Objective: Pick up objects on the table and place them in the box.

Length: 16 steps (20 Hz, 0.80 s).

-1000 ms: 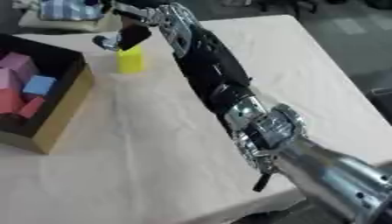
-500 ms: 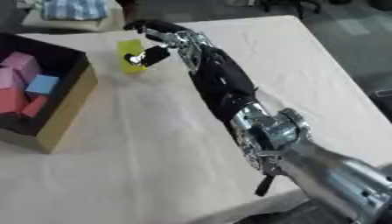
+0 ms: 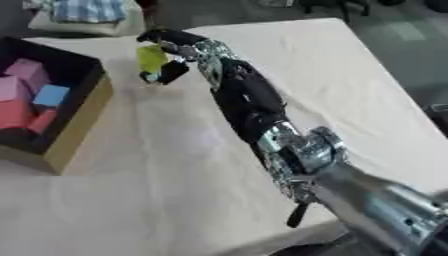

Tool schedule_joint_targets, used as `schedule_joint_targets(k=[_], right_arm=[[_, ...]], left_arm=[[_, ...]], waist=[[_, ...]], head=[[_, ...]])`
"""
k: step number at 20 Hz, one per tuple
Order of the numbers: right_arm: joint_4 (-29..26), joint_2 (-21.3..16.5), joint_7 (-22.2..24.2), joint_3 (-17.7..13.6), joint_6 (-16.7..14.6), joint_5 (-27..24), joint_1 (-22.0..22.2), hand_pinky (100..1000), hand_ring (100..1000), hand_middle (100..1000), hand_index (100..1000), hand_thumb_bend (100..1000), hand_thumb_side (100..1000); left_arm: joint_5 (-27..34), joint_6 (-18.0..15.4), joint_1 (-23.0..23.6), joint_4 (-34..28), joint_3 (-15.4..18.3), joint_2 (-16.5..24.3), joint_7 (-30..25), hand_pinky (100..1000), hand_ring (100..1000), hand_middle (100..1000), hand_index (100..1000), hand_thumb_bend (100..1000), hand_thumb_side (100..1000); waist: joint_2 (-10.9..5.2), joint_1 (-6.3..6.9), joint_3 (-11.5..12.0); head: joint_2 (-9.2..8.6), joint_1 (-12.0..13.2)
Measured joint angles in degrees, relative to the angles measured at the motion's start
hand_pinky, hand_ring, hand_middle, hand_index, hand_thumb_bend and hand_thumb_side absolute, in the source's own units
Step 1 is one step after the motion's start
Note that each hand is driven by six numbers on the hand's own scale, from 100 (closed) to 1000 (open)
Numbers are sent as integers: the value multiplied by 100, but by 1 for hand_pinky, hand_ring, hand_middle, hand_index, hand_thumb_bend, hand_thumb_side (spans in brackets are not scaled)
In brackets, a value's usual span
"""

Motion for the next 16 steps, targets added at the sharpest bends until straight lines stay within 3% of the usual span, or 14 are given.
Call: schedule_joint_targets(k=[8,11,12,16], right_arm=[[145,4,-325,-117,178,417,49,909,964,960,1000,256,512],[164,5,-402,-138,219,445,75,874,912,794,993,222,431],[164,5,-444,-139,229,448,79,872,909,784,993,218,423],[164,32,-684,-143,286,496,108,837,862,659,966,112,248]], left_arm=[[0,-5,0,2,-2,0,-5,850,701,667,878,100,699],[4,-11,0,3,-2,0,-12,850,701,667,878,100,699],[5,-13,0,3,-2,0,-13,850,701,667,878,100,699],[5,-17,0,3,-4,0,-17,850,701,667,878,100,700]], waist=[[0,2,66],[0,2,81],[0,2,82],[0,2,83]], head=[[0,-44],[0,-68],[0,-72],[0,-76]])
